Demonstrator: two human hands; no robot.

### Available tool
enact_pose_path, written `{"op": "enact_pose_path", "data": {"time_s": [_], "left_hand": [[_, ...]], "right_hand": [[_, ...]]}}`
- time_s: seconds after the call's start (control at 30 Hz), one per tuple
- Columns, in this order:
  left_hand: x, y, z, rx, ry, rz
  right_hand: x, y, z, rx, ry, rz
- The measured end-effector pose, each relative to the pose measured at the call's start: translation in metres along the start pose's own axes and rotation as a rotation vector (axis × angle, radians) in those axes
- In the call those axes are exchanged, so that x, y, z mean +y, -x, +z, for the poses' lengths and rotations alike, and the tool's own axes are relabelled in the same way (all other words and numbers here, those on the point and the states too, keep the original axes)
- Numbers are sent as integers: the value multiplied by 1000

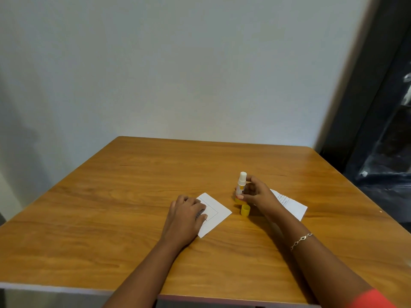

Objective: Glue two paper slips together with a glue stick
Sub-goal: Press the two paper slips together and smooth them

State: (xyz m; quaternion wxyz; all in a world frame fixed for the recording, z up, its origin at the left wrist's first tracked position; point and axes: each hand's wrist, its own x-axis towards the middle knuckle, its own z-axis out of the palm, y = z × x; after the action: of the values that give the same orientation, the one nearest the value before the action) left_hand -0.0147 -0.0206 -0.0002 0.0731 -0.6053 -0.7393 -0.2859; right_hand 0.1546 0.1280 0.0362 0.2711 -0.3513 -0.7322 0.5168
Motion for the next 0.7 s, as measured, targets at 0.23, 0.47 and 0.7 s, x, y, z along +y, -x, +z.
{"op": "enact_pose_path", "data": {"time_s": [0.23,0.47,0.7], "left_hand": [[-1,-1,2,21,-7,4],[-1,0,2,24,-5,-10],[0,1,1,47,18,4]], "right_hand": [[18,25,-37,223,831,-108],[24,34,-34,292,959,-130],[20,35,-26,308,1091,-174]]}}
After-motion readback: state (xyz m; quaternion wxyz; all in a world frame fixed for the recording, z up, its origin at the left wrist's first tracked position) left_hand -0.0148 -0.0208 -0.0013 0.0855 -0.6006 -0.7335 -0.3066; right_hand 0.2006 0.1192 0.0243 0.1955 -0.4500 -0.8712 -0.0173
